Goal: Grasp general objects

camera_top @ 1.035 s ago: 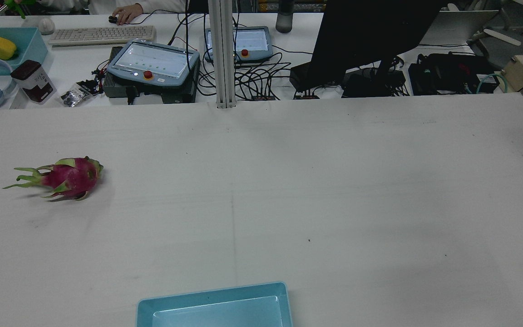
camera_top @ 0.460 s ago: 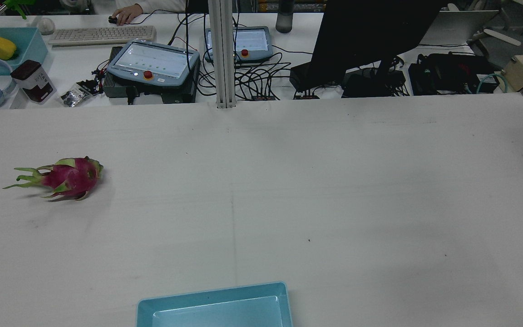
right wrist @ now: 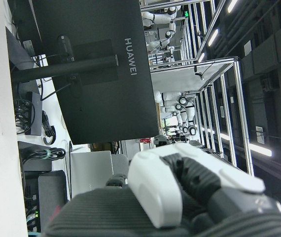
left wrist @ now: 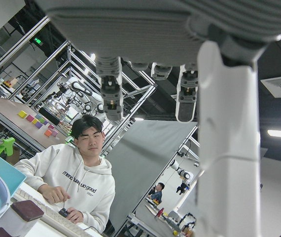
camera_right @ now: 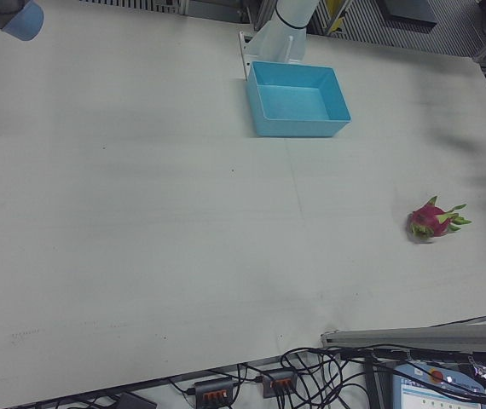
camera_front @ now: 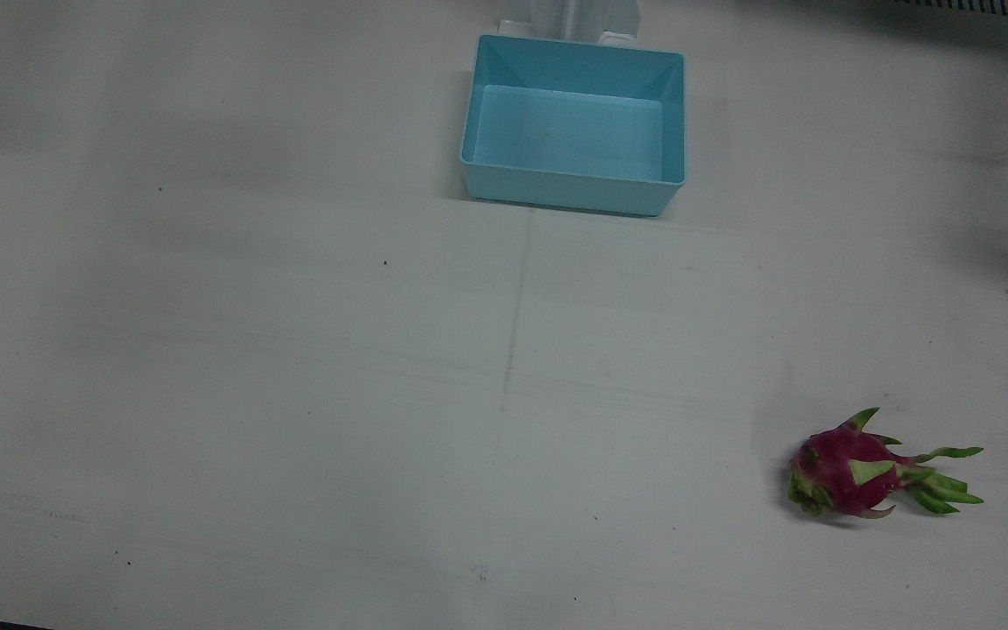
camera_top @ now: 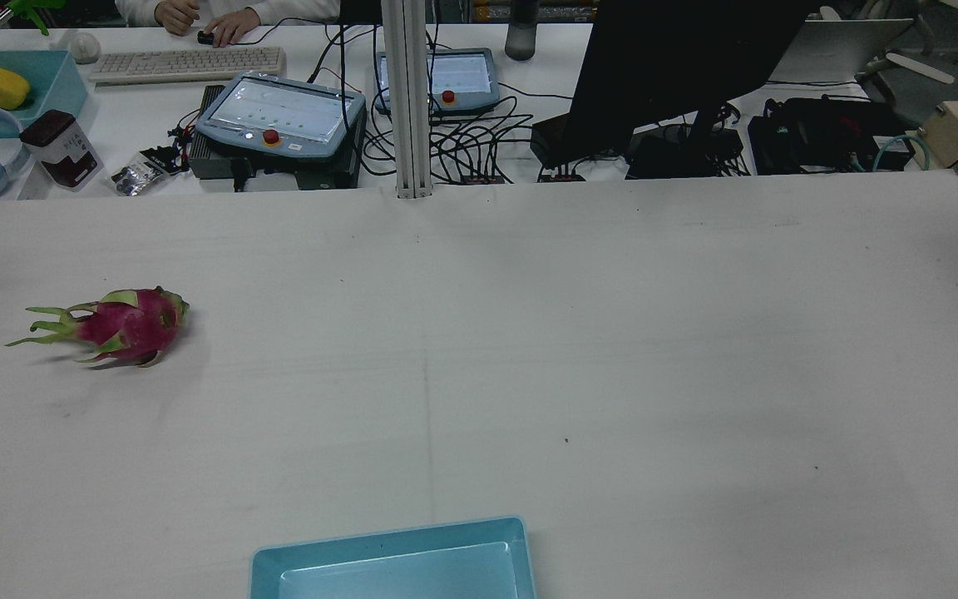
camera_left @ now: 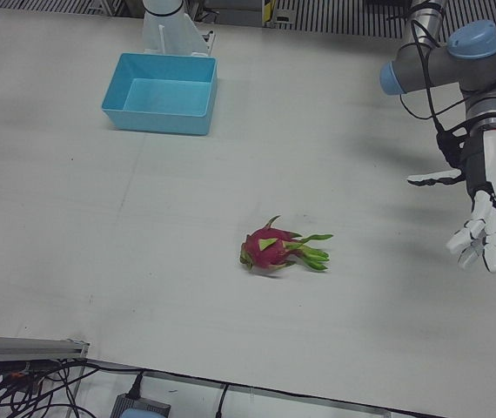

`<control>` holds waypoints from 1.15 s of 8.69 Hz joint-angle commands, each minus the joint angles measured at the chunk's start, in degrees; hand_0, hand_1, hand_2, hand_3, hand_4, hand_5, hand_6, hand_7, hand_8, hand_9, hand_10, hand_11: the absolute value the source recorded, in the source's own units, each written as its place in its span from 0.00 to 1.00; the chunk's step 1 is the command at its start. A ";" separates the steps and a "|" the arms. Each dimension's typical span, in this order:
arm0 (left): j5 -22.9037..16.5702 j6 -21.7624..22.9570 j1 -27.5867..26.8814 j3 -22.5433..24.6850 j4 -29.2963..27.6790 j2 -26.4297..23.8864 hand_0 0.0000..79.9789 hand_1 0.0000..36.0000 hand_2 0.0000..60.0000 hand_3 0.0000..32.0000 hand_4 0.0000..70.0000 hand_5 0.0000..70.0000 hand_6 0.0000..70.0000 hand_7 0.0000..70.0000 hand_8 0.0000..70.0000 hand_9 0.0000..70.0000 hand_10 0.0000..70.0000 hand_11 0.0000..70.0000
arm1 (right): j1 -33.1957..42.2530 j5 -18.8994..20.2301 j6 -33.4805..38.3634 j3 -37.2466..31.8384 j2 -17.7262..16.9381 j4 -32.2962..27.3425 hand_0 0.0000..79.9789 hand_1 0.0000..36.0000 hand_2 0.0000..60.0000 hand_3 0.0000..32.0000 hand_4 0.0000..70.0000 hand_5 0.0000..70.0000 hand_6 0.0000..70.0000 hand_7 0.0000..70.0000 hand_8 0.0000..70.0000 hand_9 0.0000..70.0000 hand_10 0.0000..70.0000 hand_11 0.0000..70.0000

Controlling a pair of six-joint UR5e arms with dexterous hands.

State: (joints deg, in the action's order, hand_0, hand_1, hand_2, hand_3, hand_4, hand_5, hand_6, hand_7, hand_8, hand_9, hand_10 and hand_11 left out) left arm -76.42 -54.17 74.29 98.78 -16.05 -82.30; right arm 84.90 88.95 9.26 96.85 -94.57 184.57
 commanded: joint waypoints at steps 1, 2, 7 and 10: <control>-2.86 -12.15 -0.46 7.74 10.58 0.38 0.67 0.47 0.02 0.00 0.01 1.00 0.06 0.10 0.00 0.00 0.00 0.00 | 0.00 0.00 0.05 0.00 0.00 0.00 0.00 0.00 0.00 0.00 0.00 0.00 0.00 0.00 0.00 0.00 0.00 0.00; -3.30 -15.40 -0.64 8.00 12.95 0.21 0.65 0.45 0.03 0.00 0.02 1.00 0.07 0.10 0.00 0.00 0.00 0.00 | 0.00 0.00 0.05 0.00 0.00 0.00 0.00 0.00 0.00 0.00 0.00 0.00 0.00 0.00 0.00 0.00 0.00 0.00; 0.99 -20.72 -17.13 8.88 31.84 -8.40 0.76 0.65 0.00 0.82 0.07 0.00 0.00 0.02 0.00 0.00 0.00 0.00 | -0.09 0.00 -0.03 0.00 0.00 0.00 0.00 0.00 0.00 0.00 0.00 0.00 0.00 0.00 0.00 0.00 0.00 0.00; 1.18 -17.90 -18.83 8.88 37.05 -12.89 0.72 0.61 0.00 0.95 0.00 0.00 0.00 0.00 0.00 0.00 0.00 0.00 | 0.00 0.00 0.05 0.00 0.00 0.00 0.00 0.00 0.00 0.00 0.00 0.00 0.00 0.00 0.00 0.00 0.00 0.00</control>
State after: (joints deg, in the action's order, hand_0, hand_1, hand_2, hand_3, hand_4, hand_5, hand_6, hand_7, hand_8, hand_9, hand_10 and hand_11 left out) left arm -75.80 -73.79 57.33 107.66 18.19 -92.63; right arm 84.88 88.95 9.30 96.86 -94.57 184.57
